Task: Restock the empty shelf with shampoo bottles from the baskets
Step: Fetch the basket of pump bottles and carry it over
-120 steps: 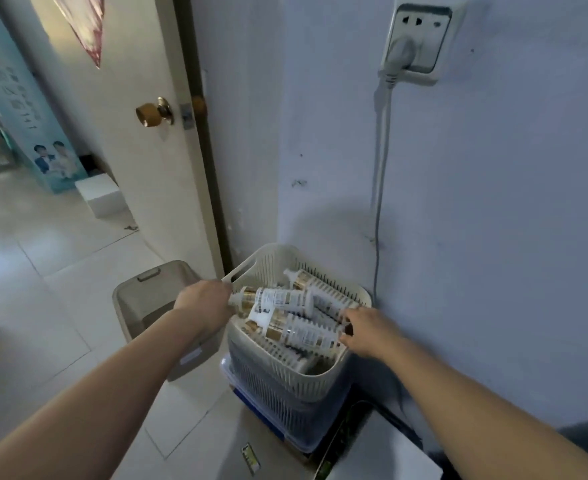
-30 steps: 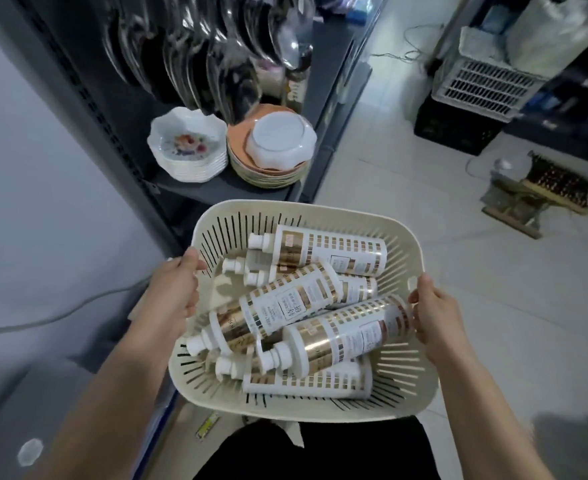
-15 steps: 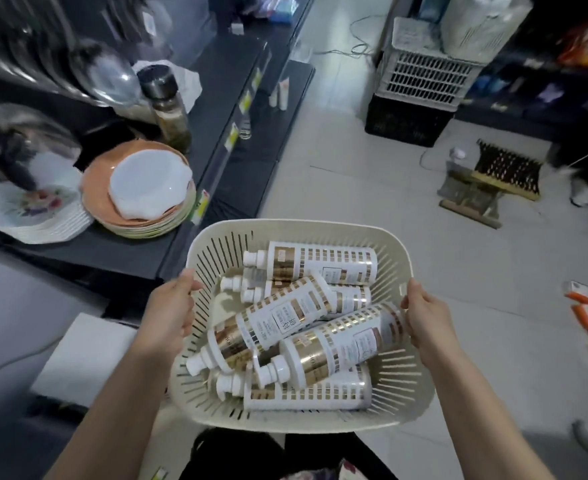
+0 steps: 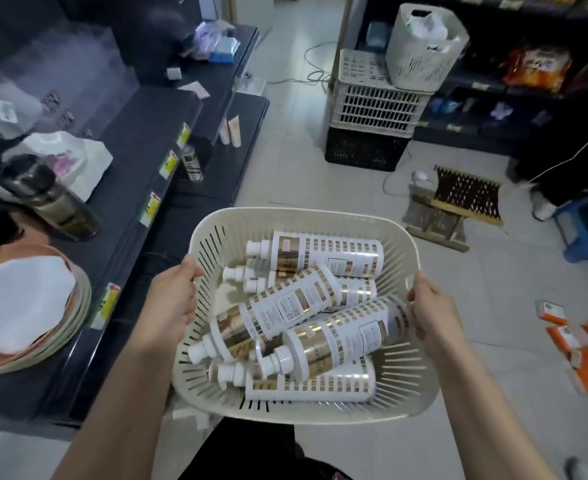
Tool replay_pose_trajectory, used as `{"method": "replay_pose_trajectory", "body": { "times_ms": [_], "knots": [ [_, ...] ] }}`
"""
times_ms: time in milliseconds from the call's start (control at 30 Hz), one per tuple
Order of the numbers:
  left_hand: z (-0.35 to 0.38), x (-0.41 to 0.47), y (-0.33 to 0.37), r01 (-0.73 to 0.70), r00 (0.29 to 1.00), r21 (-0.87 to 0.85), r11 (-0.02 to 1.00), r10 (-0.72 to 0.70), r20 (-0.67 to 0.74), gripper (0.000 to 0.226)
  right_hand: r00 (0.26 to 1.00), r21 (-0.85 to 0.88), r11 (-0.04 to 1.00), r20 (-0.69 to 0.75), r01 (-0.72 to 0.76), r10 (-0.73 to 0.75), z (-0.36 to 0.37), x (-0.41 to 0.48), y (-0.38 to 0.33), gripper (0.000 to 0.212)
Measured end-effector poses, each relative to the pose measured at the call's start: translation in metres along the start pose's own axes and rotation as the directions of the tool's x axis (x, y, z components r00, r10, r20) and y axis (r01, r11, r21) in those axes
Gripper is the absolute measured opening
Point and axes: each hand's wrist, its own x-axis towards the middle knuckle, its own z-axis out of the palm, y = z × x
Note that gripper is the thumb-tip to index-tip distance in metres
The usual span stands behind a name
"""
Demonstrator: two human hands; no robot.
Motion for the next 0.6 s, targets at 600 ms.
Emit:
{"method": "replay_pose_trajectory", "body": {
  "times_ms": [600],
  "knots": [
    [0.18, 0.249, 0.205, -0.005, 1.0, 0.099, 0.995, 0.005, 0.0, 0.031, 0.991, 0.113, 0.985, 0.061, -0.127, 0.121, 0.076, 0.269, -0.212, 0.045]
  ]
}}
